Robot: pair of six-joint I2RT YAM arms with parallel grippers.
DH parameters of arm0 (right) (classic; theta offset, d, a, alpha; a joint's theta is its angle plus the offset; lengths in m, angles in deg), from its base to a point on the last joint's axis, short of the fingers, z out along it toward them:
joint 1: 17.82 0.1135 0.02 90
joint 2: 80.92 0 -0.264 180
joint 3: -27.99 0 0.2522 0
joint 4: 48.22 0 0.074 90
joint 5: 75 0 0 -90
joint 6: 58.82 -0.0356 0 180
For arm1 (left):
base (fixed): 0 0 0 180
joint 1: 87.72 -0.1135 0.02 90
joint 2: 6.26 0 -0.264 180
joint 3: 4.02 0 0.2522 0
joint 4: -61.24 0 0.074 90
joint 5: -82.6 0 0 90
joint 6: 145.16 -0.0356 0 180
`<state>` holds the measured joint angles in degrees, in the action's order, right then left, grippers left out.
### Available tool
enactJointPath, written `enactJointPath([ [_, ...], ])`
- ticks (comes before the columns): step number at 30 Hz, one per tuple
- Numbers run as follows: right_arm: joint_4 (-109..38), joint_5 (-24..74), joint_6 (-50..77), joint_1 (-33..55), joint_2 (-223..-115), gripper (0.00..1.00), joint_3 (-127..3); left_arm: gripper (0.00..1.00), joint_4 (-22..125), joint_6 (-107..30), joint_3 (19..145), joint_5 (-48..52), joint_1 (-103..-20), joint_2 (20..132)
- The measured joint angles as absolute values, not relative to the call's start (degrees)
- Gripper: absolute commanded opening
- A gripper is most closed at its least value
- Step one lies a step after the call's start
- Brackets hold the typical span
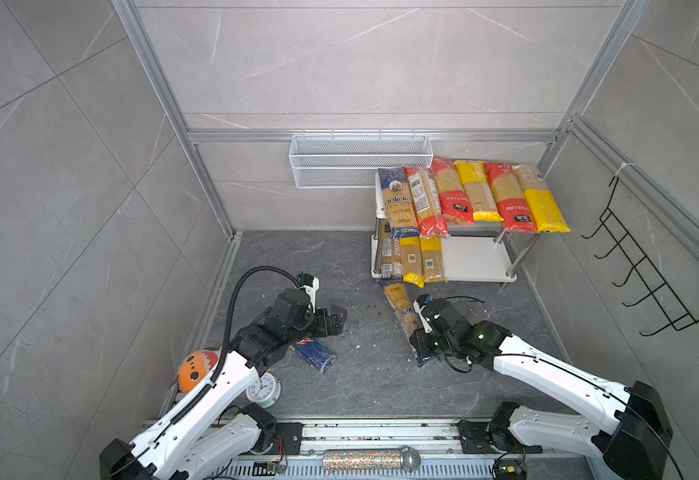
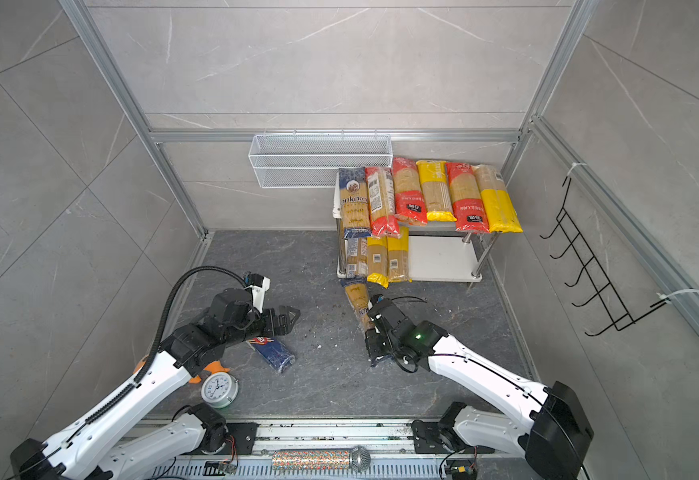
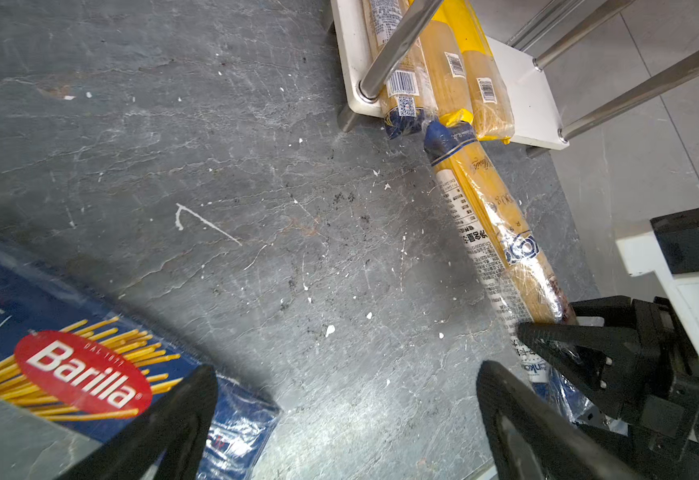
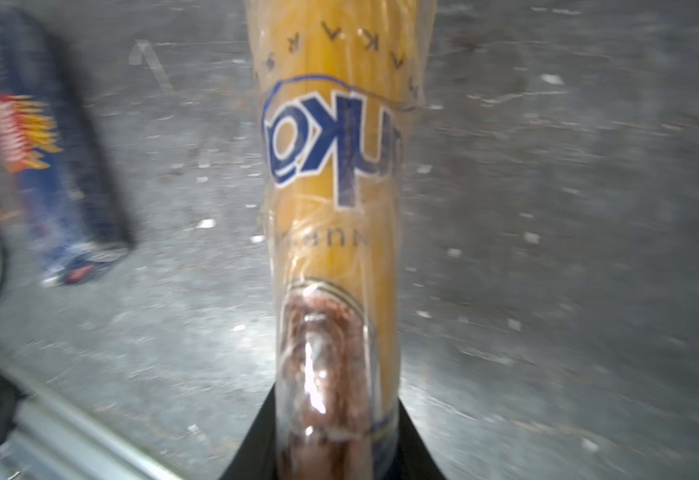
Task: Place and organize the pasta boxes and bags onto the shelf
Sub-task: 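Lift the anko bag with the right gripper while the left arm reaches forward, then stand the anko bag beside the yellow-banded bags and open the right gripper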
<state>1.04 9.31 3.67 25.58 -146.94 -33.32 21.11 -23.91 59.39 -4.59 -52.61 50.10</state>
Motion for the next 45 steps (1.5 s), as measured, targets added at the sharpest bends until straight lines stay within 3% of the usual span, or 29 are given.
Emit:
enactJointPath([
  [9,7.95,-0.33,3.74,17.32,-146.08,0.00,-35.35,1.00,27.99,-25.79,66.08,-1.60,-50.62,64.02],
  [16,7.25,-2.38,5.46,8.33,-147.40,0.00,-39.46,1.00,30.51,-27.32,70.41,-0.75,-49.48,70.08],
  [26,-2.23,-0.92,10.21,-3.84,-164.40,0.00,-48.34,1.00,31.86,-28.87,70.58,-1.53,-49.46,67.91],
  [45,-15.00,-0.63,20.72,-11.67,-187.24,0.00,-64.40,1.00,32.54,-32.04,65.86,-7.37,-49.46,57.46],
])
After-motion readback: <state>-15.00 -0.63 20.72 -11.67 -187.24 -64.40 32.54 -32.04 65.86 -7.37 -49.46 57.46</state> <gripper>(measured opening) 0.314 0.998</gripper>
